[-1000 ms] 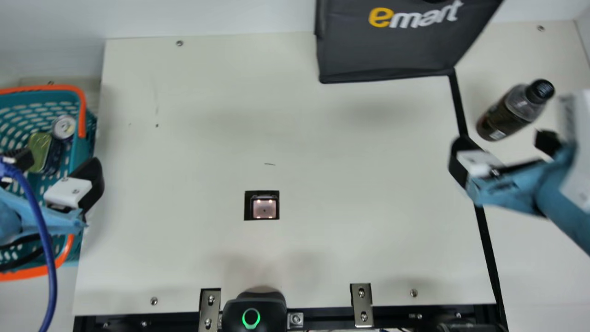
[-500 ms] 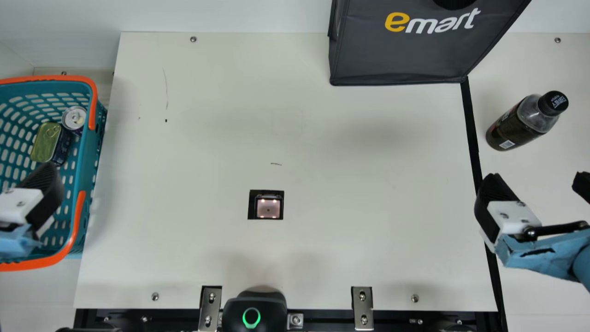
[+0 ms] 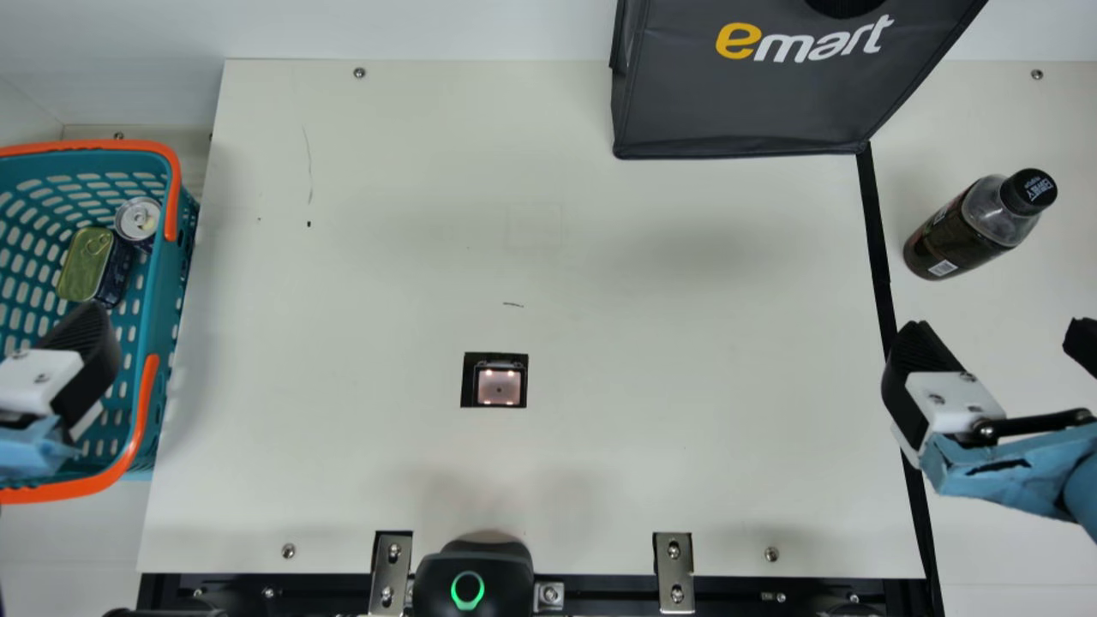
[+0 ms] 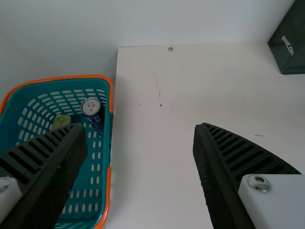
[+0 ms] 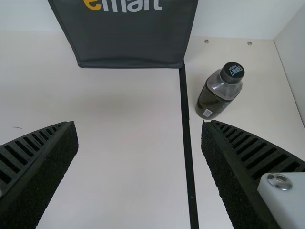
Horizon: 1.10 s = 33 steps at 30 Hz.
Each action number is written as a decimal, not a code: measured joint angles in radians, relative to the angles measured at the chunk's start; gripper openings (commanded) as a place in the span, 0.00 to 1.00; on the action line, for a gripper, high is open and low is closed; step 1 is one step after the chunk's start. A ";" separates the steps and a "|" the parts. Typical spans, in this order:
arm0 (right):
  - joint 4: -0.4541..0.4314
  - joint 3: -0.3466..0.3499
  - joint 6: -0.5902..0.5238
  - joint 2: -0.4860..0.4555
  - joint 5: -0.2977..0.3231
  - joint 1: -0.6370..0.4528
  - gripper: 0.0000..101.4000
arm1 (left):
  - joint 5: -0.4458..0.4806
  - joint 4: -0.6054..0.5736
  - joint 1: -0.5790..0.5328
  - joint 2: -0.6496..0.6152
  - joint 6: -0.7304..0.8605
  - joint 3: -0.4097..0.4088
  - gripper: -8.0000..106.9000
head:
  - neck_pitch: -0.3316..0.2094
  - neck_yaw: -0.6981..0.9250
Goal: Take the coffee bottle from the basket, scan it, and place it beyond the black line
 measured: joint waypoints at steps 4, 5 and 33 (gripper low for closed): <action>0.000 0.000 0.000 0.000 -0.001 0.000 0.90 | 0.000 0.000 0.000 0.000 0.000 0.000 0.85 | 0.000 0.000; 0.000 0.000 0.000 0.000 -0.001 0.000 0.90 | 0.000 0.000 0.000 0.000 0.000 0.000 0.85 | 0.000 0.000; 0.000 0.000 0.000 0.000 -0.001 0.000 0.90 | 0.000 0.000 0.000 0.000 0.000 0.000 0.85 | 0.000 0.002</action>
